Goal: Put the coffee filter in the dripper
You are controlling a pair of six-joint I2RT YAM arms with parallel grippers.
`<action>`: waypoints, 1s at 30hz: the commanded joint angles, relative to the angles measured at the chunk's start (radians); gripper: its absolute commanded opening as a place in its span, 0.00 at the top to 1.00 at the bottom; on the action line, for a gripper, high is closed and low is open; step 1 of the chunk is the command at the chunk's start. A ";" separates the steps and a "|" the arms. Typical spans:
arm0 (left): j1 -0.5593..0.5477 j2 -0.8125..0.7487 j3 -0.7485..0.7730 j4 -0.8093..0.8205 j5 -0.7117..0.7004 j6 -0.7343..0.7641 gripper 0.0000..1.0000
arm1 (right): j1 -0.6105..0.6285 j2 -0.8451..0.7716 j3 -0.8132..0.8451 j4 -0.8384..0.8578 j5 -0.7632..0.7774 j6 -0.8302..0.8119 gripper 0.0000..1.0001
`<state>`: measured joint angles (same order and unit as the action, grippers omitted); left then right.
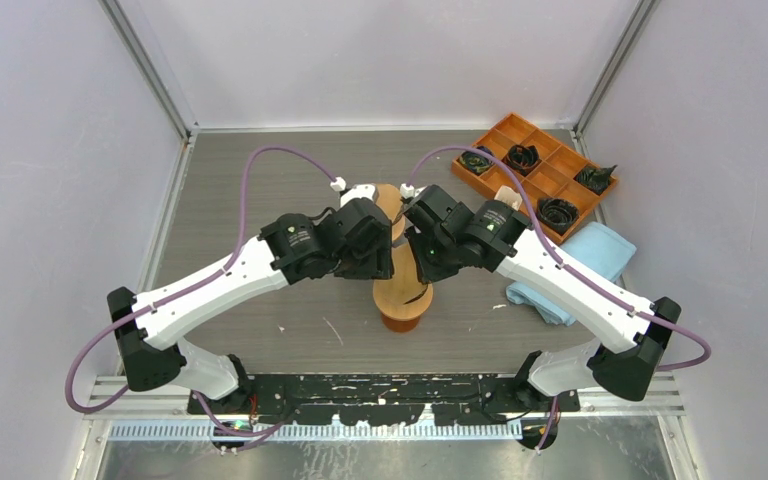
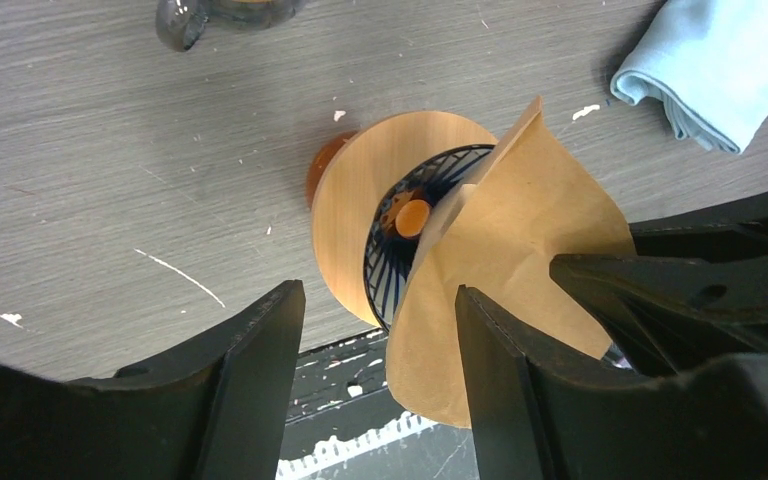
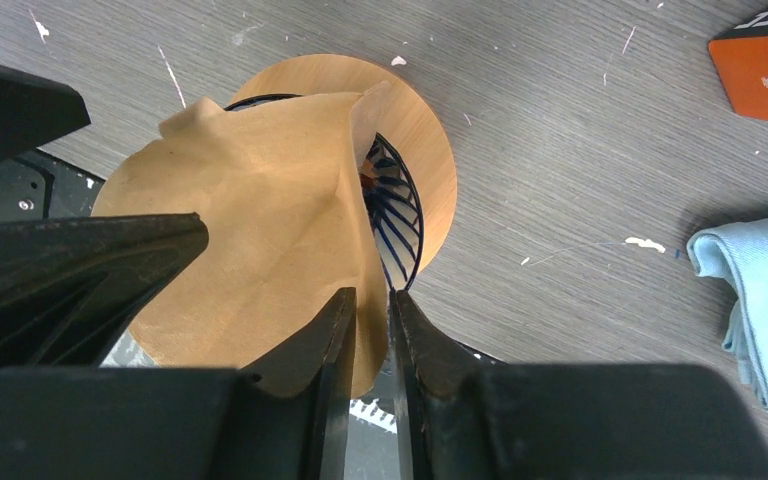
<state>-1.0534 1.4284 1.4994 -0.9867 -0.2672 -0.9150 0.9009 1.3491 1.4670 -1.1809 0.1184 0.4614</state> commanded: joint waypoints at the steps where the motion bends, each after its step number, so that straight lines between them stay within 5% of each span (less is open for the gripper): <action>1: 0.011 -0.037 0.016 0.006 -0.030 0.040 0.40 | -0.004 -0.002 0.030 0.033 0.011 -0.017 0.74; 30: 0.033 0.028 -0.075 0.030 -0.005 0.059 0.35 | -0.013 -0.017 -0.115 0.126 0.066 -0.035 0.57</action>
<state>-1.0264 1.4631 1.4300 -0.9859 -0.2691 -0.8589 0.8940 1.3491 1.3575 -1.1065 0.1616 0.4423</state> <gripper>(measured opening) 0.646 0.422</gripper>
